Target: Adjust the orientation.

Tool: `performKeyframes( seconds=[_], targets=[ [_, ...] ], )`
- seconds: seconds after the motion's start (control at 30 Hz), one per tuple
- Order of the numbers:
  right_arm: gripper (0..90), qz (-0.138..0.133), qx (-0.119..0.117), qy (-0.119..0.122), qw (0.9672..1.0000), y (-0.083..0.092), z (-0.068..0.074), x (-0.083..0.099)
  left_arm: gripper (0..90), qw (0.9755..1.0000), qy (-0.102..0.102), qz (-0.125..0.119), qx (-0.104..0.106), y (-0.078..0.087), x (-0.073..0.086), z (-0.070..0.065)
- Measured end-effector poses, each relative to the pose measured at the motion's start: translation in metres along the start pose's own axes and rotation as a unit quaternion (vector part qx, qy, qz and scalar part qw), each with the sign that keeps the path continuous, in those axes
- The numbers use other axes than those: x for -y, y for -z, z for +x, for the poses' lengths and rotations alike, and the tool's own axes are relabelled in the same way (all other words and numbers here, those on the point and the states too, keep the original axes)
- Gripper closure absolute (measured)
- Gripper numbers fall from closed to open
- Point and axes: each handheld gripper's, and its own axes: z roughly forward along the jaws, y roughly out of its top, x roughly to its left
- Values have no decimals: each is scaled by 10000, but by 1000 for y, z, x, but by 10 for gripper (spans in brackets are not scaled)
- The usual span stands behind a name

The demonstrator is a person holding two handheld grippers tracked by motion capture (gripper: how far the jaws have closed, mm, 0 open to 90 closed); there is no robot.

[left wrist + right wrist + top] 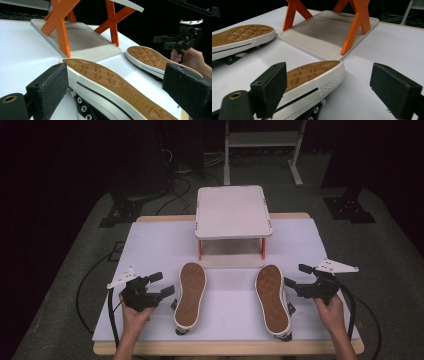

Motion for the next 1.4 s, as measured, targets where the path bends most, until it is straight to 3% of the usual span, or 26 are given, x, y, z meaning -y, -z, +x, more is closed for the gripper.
performKeyframes(
  seconds=[0.3, 0.47, 0.7, 0.77, 0.8, 0.9, 1.07, 1.1, 1.3, 1.33, 1.4],
  targets=[
    [140, -6, 77, -133, 9999, 5, -2, 2, 61, 9997, -105, 98, 174, -10, -10, -7],
    [140, -17, 92, -131, 9999, 7, 0, 4, 62, 9988, -231, 324, 279, -20, -16, -11],
    [140, -25, 76, -47, 10000, 7, 4, 4, 143, 9975, -380, 504, 312, -34, -24, -17],
    [140, -39, 71, -2, 10000, 8, 4, 4, 220, 9968, -469, 598, 246, -38, -25, -20],
    [140, -42, 70, -6, 10000, 8, 5, 4, 242, 9959, -556, 696, 167, -41, -26, -21],
    [140, -49, 58, 21, 10000, 8, 6, 5, 423, 9933, -733, 890, 78, -45, -27, -25],
    [140, -25, 88, 43, 9999, 8, 6, 7, 706, 9841, -1107, 1390, -77, -56, -26, -32],
    [140, -25, 88, 43, 9999, 8, 6, 7, 738, 9841, -1107, 1390, -77, -56, -26, -32],
    [140, 15, 95, 98, 9999, 7, 8, 9, 831, 9747, -1285, 1824, -111, -62, -21, -31],
    [140, 15, 95, 98, 9999, 7, 8, 9, 839, 9747, -1285, 1824, -111, -62, -21, -31],
    [140, 33, 104, 94, 9999, 6, 8, 10, 846, 9719, -1330, 1939, -147, -63, -20, -31]
  ],
)
